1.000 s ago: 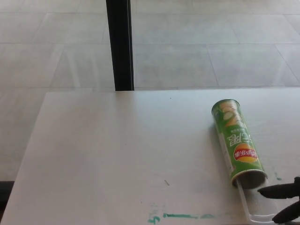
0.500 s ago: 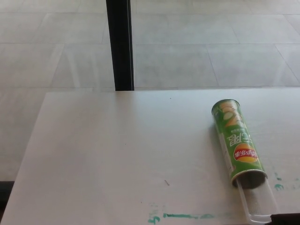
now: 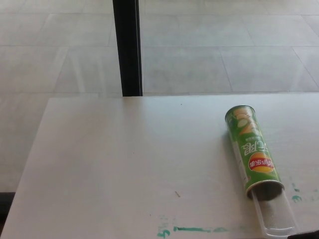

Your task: Use the right hand as a fist to push the chips tray inside its container kept in the middle of the desk

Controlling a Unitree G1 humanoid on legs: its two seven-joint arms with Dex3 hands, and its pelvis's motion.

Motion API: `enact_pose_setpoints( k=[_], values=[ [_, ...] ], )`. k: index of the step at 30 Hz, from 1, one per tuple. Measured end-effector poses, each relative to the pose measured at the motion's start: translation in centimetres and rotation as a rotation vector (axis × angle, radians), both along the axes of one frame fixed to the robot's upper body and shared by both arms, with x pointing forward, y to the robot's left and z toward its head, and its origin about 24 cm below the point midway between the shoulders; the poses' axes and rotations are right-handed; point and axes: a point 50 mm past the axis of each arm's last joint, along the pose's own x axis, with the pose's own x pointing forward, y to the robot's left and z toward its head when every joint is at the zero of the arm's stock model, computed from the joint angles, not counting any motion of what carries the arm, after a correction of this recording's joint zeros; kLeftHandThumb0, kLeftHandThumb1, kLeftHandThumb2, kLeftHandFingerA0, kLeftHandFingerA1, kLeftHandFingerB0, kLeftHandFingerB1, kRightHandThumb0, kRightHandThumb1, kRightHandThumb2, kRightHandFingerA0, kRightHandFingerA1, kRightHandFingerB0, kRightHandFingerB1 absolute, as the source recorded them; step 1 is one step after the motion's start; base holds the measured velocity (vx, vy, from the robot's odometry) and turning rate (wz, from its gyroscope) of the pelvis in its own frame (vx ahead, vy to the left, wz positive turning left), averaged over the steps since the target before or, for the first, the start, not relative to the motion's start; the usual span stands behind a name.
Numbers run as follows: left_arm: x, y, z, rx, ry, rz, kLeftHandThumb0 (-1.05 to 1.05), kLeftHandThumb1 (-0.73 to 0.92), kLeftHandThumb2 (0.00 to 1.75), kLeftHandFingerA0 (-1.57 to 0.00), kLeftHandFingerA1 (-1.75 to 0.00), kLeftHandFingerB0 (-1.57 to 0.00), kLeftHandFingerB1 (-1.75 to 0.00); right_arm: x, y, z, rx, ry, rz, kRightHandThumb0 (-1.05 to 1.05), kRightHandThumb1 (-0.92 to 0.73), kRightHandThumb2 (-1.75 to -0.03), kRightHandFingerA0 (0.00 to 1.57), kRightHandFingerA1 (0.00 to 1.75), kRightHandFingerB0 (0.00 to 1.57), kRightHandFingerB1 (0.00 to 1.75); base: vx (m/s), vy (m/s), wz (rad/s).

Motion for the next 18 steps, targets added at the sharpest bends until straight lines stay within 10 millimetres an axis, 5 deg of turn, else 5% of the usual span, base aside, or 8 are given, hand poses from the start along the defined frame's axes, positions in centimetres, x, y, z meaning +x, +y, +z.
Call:
enact_pose_setpoints(
  k=[6, 7, 13, 14, 15, 16, 17, 18],
  values=[
    [0.0, 0.0, 0.0, 0.000, -0.002, -0.001, -0.37, 0.47, 1.56, -0.30, -0.92, -0.07, -0.70, 0.6, 0.1, 0.0, -0.100, -0.025, 0.016, -0.73, -0.89, -0.68, 0.86, 0.72, 0.71, 0.48, 0.00, 0.000, 0.00],
    [0.0, 0.0, 0.0, 0.000, -0.002, -0.001, -0.43, 0.40, 1.62, -0.34, -0.96, -0.13, -0.76, 0.6, 0.1, 0.0, -0.113, -0.026, 0.019, -0.66, -0.73, -1.15, 0.86, 0.81, 0.64, 0.64, 0.00, 0.000, 0.00],
    [0.1, 0.0, 0.0, 0.000, -0.004, -0.001, -0.46, 0.39, 1.62, -0.33, -0.98, -0.10, -0.75, 0.9, 0.5, -0.6, -0.184, -0.030, 0.034, -0.75, -0.91, -0.67, 0.90, 0.83, 0.74, 0.51, 0.00, 0.000, 0.00],
    [0.1, 0.0, 0.0, 0.000, -0.004, -0.002, -0.45, 0.38, 1.63, -0.31, -0.97, -0.10, -0.75, 0.9, 0.5, -0.8, -0.194, -0.028, 0.036, -0.65, -0.74, -1.18, 0.84, 0.85, 0.63, 0.65, 0.00, 0.000, 0.00],
    [0.2, 0.0, 0.0, 0.000, -0.005, -0.002, -0.44, 0.40, 1.62, -0.34, -0.98, -0.11, -0.75, 0.9, 0.6, -0.9, -0.210, -0.026, 0.038, -0.74, -0.92, -0.68, 0.85, 0.78, 0.71, 0.49, 0.00, 0.000, 0.00],
    [0.2, 0.0, 0.0, 0.000, -0.005, -0.002, -0.43, 0.44, 1.60, -0.31, -0.95, -0.08, -0.73, 0.9, 0.6, -1.1, -0.220, -0.025, 0.039, -0.74, -0.91, -0.67, 0.87, 0.78, 0.71, 0.50, 0.00, 0.000, 0.00],
    [0.2, 0.0, 0.0, 0.000, -0.006, -0.002, -0.44, 0.41, 1.60, -0.31, -0.95, -0.09, -0.73, 0.9, 0.7, -1.2, -0.232, -0.024, 0.041, -0.65, -0.74, -1.17, 0.84, 0.82, 0.64, 0.65, 0.00, 0.000, 0.00],
    [0.2, 0.0, 0.0, 0.000, -0.006, -0.002, -0.44, 0.41, 1.60, -0.31, -0.95, -0.09, -0.73, 0.9, 0.8, -1.4, -0.244, -0.023, 0.043, -0.65, -0.74, -1.17, 0.84, 0.82, 0.64, 0.65, 0.00, 0.000, 0.00]
  ],
)
